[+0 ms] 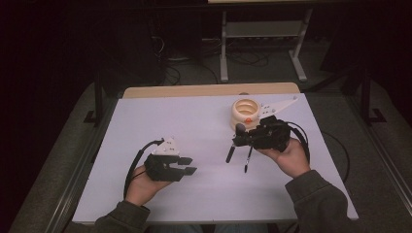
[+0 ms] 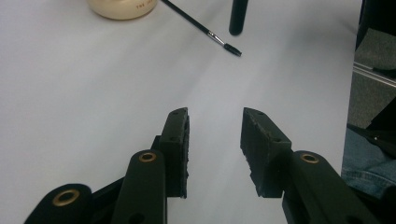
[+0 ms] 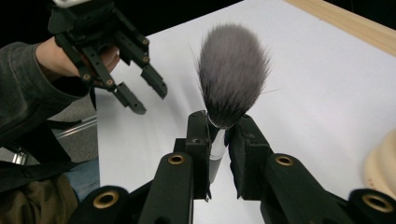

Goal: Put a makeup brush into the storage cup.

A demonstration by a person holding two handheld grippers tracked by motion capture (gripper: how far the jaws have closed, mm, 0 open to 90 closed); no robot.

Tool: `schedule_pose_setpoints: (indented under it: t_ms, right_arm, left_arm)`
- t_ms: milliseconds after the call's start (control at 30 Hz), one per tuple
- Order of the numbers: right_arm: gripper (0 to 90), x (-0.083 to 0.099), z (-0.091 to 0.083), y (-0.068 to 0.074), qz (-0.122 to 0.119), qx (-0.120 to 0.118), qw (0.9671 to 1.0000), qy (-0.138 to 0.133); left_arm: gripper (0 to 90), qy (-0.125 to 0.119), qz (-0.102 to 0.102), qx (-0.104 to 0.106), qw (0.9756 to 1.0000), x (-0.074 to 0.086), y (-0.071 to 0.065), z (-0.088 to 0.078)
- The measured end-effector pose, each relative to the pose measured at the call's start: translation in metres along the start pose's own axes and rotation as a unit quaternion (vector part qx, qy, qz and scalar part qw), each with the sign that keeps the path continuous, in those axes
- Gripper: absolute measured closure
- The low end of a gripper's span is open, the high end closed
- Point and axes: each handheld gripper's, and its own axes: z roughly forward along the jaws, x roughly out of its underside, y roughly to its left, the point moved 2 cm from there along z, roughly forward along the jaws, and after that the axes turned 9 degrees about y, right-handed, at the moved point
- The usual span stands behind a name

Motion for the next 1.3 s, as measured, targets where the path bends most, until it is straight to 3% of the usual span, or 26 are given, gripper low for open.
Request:
schedule_pose_setpoints:
  t_ms: [567,1300]
  right_arm:
    - [77.3,-0.019,-0.022,-0.027,0.022,0.032,0.9992,0.003]
    - [77.4,-0.049,-0.042,-0.053,0.031,0.073,0.9969,-0.001]
  left_arm:
    - [58.4,0.003,-0.003,-0.009,0.9999,0.005,0.002,-0.007]
    - [57.4,-0.006,-0.006,-0.012,0.9999,0.007,0.004,-0.015]
